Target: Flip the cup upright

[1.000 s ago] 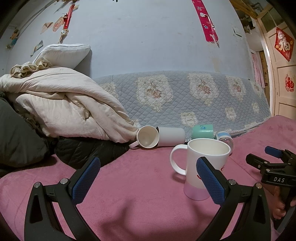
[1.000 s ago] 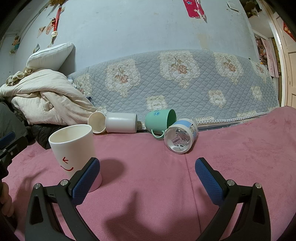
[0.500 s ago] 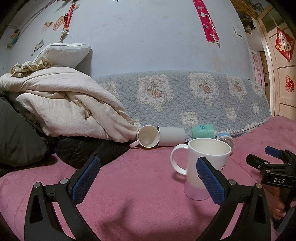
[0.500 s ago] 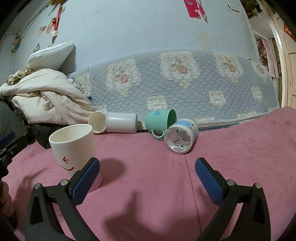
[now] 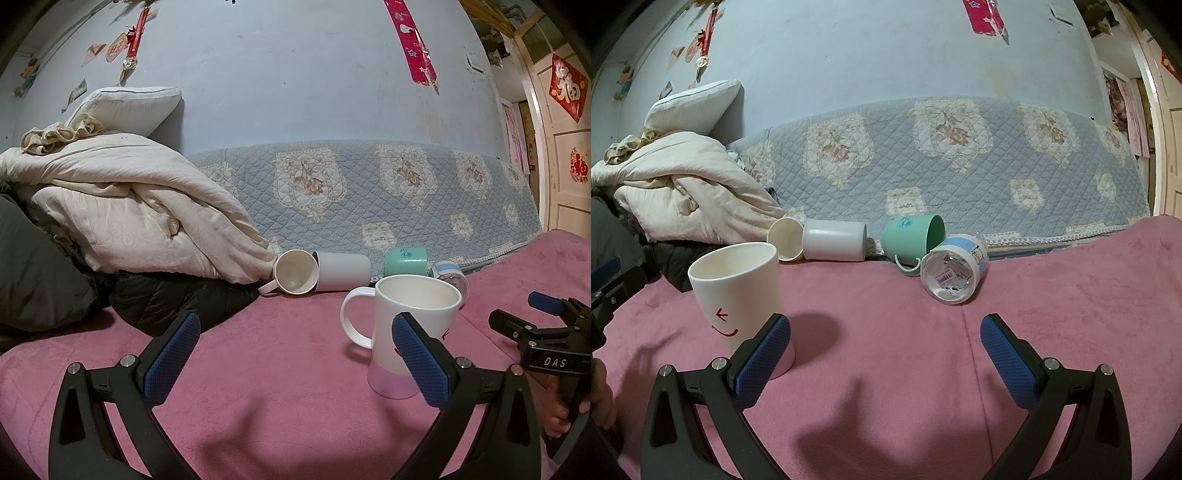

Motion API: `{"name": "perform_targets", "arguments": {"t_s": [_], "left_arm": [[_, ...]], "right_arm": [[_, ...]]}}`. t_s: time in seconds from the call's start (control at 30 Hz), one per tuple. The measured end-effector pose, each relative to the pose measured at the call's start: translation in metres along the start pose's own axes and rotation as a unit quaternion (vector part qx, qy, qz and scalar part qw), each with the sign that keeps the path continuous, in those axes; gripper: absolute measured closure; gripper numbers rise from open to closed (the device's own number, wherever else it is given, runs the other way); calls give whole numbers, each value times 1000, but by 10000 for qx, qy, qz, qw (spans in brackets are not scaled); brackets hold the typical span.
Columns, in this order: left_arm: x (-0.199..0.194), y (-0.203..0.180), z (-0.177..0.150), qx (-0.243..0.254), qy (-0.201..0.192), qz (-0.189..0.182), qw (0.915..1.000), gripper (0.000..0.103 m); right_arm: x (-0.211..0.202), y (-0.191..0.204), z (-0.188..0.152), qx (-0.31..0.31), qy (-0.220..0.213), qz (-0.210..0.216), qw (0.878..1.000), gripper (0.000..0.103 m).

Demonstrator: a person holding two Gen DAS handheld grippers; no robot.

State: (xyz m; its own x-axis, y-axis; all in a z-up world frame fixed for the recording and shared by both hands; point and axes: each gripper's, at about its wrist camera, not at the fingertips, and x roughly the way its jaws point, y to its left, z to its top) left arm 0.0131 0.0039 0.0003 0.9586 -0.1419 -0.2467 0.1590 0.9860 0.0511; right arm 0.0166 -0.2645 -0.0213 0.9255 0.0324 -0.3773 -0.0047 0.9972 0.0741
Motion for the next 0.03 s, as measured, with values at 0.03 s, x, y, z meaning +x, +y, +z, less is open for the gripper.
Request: {"name": "perform_targets", "arguments": {"t_s": [0.03], "left_arm": [[0, 0, 0, -1, 2, 1, 10000, 0]], "right_arm": [[0, 0, 0, -11, 5, 1, 10000, 0]]}}
